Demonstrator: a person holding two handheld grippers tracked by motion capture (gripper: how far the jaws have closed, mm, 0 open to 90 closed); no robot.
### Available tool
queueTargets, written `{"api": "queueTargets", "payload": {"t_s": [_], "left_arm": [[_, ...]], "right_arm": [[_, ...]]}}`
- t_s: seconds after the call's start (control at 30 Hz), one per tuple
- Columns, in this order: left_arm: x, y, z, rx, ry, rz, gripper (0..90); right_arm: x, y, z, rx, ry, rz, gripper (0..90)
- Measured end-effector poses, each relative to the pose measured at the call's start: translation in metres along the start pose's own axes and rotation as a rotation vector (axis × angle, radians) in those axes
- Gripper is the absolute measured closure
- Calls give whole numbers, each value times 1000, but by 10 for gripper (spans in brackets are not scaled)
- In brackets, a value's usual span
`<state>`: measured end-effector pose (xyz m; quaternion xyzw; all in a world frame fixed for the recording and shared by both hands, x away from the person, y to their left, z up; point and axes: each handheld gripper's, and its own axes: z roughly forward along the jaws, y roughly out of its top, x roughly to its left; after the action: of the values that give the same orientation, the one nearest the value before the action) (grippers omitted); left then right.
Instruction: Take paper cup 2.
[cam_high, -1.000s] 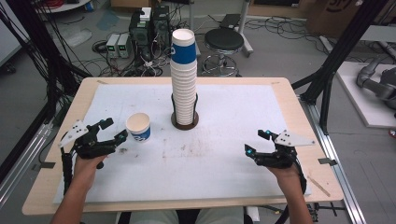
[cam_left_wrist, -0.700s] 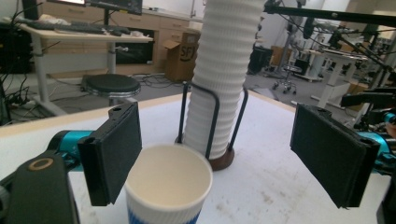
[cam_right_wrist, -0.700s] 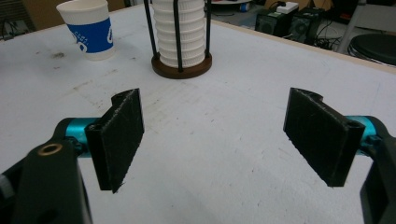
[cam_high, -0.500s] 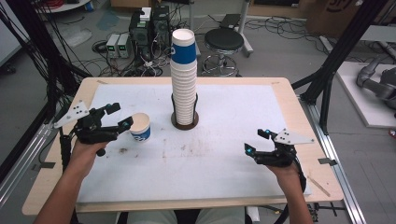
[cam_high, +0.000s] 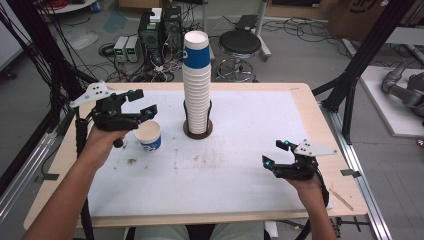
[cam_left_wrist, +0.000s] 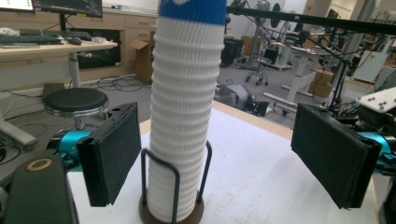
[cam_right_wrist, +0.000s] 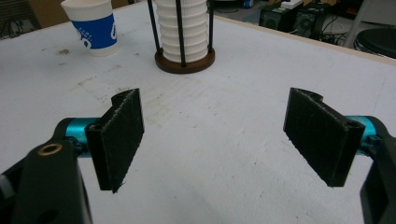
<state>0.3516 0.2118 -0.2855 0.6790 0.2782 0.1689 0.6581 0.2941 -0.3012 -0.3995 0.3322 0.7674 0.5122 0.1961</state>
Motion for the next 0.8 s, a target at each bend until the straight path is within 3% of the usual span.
{"api": "queueTargets", "payload": {"t_s": [0.37, 0.8], "left_arm": [[1, 32, 28, 7, -35, 0, 160], [9, 67, 56, 31, -37, 12, 161]], "right_arm": [[-1, -1, 1, 3, 18, 5, 207], [-1, 0, 1, -1, 26, 16, 207]]}}
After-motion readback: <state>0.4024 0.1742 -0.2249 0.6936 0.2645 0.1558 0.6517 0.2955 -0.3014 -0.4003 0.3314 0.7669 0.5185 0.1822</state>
